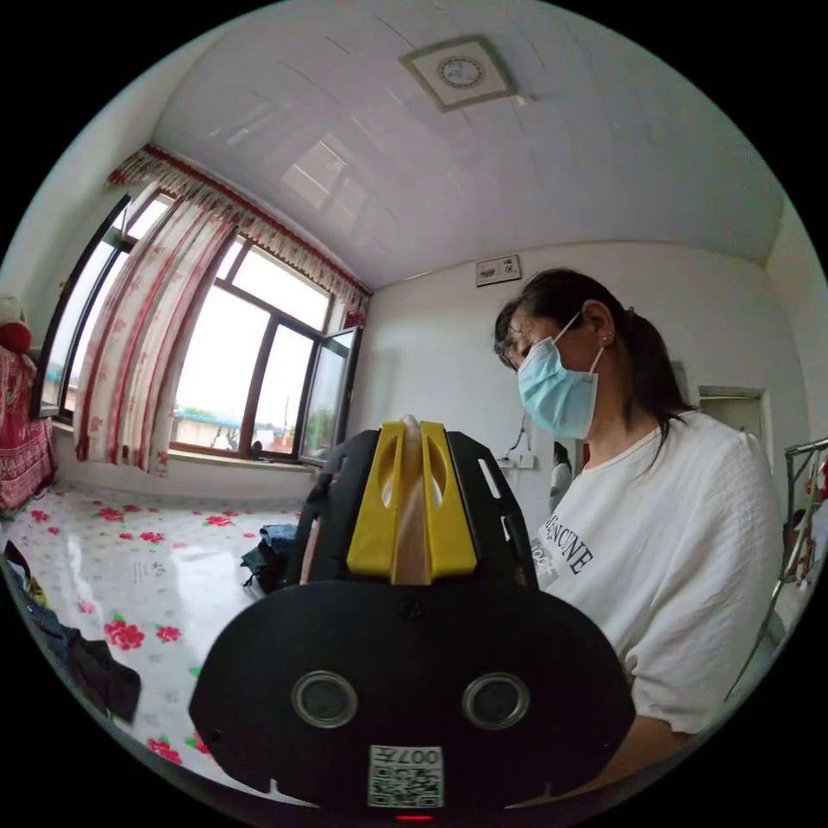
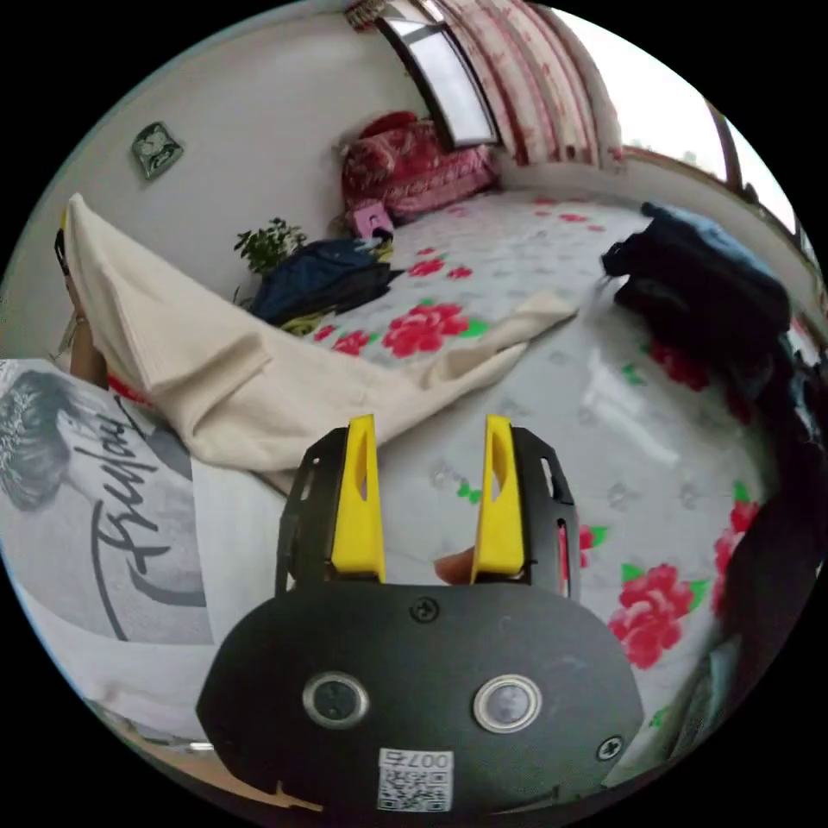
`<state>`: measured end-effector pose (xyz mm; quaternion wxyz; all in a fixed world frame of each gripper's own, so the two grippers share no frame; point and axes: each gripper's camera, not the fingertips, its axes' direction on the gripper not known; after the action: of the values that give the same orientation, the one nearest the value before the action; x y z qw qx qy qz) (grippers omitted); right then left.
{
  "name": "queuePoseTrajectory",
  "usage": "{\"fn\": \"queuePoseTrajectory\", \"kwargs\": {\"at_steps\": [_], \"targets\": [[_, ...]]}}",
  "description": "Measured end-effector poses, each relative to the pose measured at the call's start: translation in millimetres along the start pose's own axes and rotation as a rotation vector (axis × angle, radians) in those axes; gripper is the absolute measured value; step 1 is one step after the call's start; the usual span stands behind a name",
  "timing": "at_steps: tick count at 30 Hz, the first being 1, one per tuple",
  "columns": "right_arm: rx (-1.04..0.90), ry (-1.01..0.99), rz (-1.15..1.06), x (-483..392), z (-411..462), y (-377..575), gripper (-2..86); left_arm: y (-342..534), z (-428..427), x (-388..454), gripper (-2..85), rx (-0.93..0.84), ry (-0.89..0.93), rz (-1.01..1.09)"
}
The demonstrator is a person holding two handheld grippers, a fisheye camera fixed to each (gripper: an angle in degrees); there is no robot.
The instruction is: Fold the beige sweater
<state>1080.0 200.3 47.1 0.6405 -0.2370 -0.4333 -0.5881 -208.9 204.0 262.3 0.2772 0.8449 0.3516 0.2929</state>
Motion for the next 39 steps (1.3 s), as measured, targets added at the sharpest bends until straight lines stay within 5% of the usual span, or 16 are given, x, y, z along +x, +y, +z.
{"fn": "queuePoseTrajectory", "kwargs": {"at_steps": [7,11,15,21,26,31,34,39], "targets": [[-0.067,-0.27,-0.27,-96.7,56.3,10.7,15.7,-3.3,3.2,2.1,3.0,-0.004,-0.126,-0.078],[-0.2,-0.135,-0.491,-163.7,99.2,2.3,11.8,-10.1,13.3,7.8,3.1,-0.045,-0.163,-0.076],[-0.18,-0.016,-0.418,-164.9,110.7,-14.7,6.1,-19.2,17.1,18.4,2.9,-0.098,-0.266,-0.069],[0.339,0.049,-0.067,-115.7,-68.4,-34.4,2.9,-37.6,-3.7,32.7,2.7,-0.097,-0.509,-0.055],[0.81,0.3,-0.173,-181.3,-249.4,11.8,2.3,-48.8,-10.2,48.1,2.5,0.017,-0.58,-0.005],[1.132,0.545,-0.289,-260.3,-321.9,57.7,2.5,-66.8,18.0,43.1,2.4,0.079,-0.559,0.09],[1.166,0.701,-0.364,-289.7,-338.8,55.2,2.8,-82.1,52.9,6.0,2.5,0.03,-0.576,0.098],[0.955,0.974,-0.342,-270.7,-332.8,-26.2,4.3,-102.7,135.4,-117.1,3.2,-0.062,-0.628,0.014]]}}
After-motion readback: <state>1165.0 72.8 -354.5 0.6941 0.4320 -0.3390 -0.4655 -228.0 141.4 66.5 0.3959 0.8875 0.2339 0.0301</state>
